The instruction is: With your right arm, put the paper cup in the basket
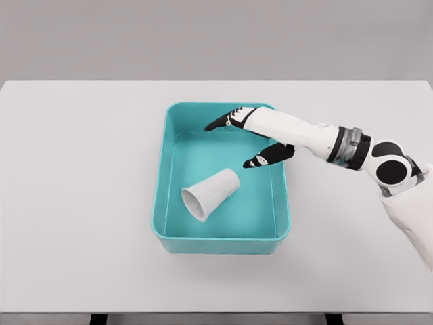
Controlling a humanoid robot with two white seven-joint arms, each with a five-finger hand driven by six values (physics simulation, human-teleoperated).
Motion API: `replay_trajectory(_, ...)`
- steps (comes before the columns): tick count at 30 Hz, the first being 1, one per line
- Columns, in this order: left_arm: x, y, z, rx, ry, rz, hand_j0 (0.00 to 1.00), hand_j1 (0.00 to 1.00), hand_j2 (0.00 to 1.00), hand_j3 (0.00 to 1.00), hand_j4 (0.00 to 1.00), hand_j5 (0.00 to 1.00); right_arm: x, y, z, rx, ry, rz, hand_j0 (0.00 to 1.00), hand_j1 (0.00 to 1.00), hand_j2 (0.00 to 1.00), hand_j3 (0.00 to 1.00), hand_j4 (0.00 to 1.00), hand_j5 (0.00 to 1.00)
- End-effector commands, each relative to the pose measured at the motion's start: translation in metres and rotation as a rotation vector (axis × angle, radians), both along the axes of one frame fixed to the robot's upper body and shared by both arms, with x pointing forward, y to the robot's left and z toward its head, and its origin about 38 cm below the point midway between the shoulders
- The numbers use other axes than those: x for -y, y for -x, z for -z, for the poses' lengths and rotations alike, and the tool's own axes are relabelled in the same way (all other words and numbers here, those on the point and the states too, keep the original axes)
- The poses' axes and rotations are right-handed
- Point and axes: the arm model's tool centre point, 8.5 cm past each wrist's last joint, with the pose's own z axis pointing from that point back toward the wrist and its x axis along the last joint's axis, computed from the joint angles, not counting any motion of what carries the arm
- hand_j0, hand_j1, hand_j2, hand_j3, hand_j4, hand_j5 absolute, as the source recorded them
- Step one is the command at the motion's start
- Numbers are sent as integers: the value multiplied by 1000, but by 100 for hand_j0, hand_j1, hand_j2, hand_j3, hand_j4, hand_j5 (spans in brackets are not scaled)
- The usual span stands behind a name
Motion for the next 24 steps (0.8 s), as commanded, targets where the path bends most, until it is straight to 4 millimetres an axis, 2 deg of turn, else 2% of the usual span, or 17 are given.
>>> replay_trajectory(1,0,0,0,0,0,0,100,100,100,100,100,100,5,1,-11,9,-22,6,97,97,97,97,97,97)
replay_trajectory(3,0,0,0,0,0,0,100,100,100,100,100,100,28,0,-29,13,-109,56,98,98,98,98,98,98)
replay_trajectory(4,0,0,0,0,0,0,100,100,100,100,100,100,39,1,-32,-27,-181,66,98,98,98,98,98,98)
replay_trajectory(7,0,0,0,-1,0,0,100,100,100,100,100,100,86,15,-53,-90,-304,88,98,98,98,98,98,98)
replay_trajectory(8,0,0,0,0,0,0,100,100,100,100,100,100,94,21,-55,-95,-326,94,98,98,98,98,98,98)
replay_trajectory(10,0,0,0,0,0,0,100,100,100,100,100,100,123,34,-56,-119,-371,135,98,98,98,98,98,98)
replay_trajectory(13,0,0,0,-1,0,0,100,100,100,100,100,100,146,45,-48,-142,-376,190,99,99,99,99,99,99)
replay_trajectory(24,0,0,0,-1,1,11,100,100,100,100,100,100,148,51,-27,-191,-388,211,100,100,100,100,100,100)
